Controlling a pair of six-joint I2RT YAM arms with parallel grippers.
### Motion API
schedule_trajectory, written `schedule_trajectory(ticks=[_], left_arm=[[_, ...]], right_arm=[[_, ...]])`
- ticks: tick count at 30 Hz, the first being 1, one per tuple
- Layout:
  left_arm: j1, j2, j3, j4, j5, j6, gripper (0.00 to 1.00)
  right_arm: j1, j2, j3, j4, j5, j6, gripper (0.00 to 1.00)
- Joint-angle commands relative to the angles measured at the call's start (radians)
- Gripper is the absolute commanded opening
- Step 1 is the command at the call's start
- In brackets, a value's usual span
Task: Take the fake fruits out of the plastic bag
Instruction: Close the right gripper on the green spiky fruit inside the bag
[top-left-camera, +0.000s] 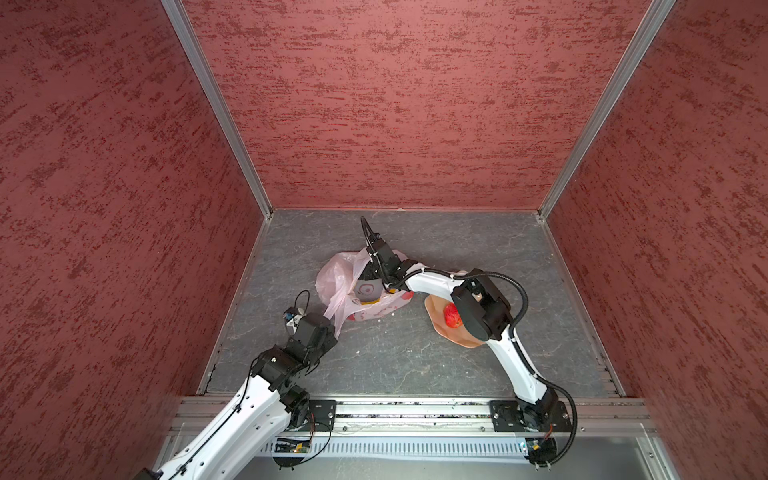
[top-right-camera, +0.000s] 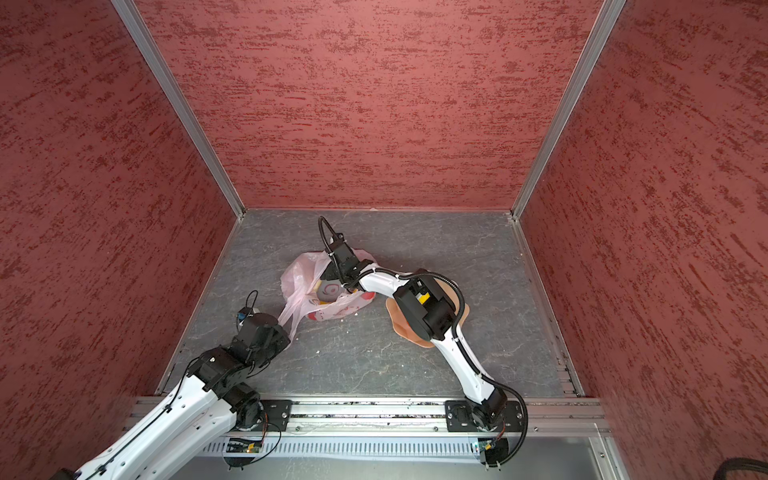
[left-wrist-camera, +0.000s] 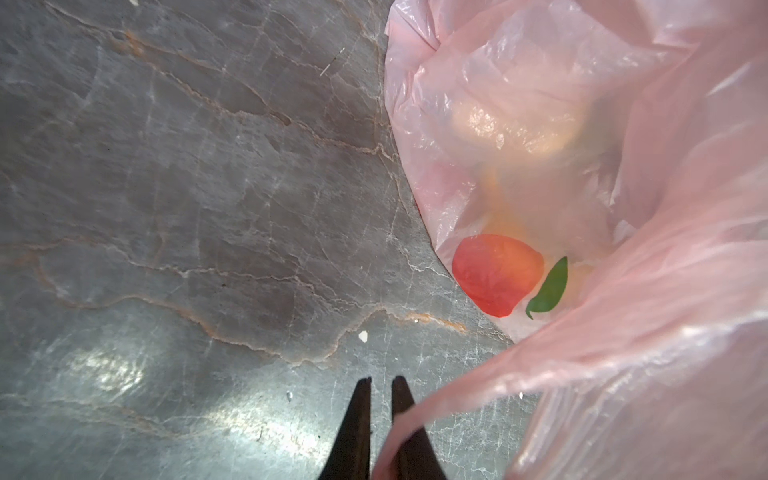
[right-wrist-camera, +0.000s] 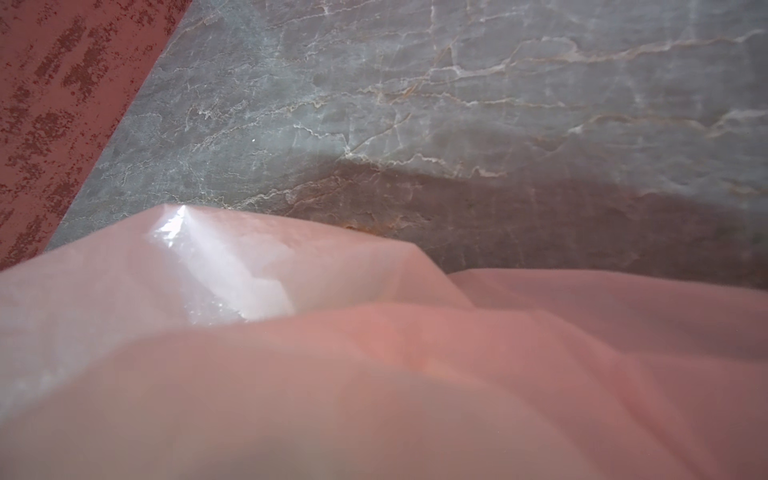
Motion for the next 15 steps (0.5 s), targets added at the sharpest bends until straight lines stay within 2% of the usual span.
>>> schedule_trajectory(ticks=[1,10,15], left_arm=[[-0.004,-0.005,-0.016,-0.01,0.0,-0.013,0.13],[-0.008,0.0,-0.023,0.001,-0.01,-0.021,0.13],[-0.015,-0.007,-0.025,0.003,-0.017,-0.025,0.13]], right_arm=[[-0.019,0.01,0.008,0.063,-0.001,0.014,0.77],[-0.023,-0.009,-0.027,0.098,-0.03,-0.007,0.54],[-0.023,-0.027,-0.056,0.104,-0.041,-0.016,0.48]])
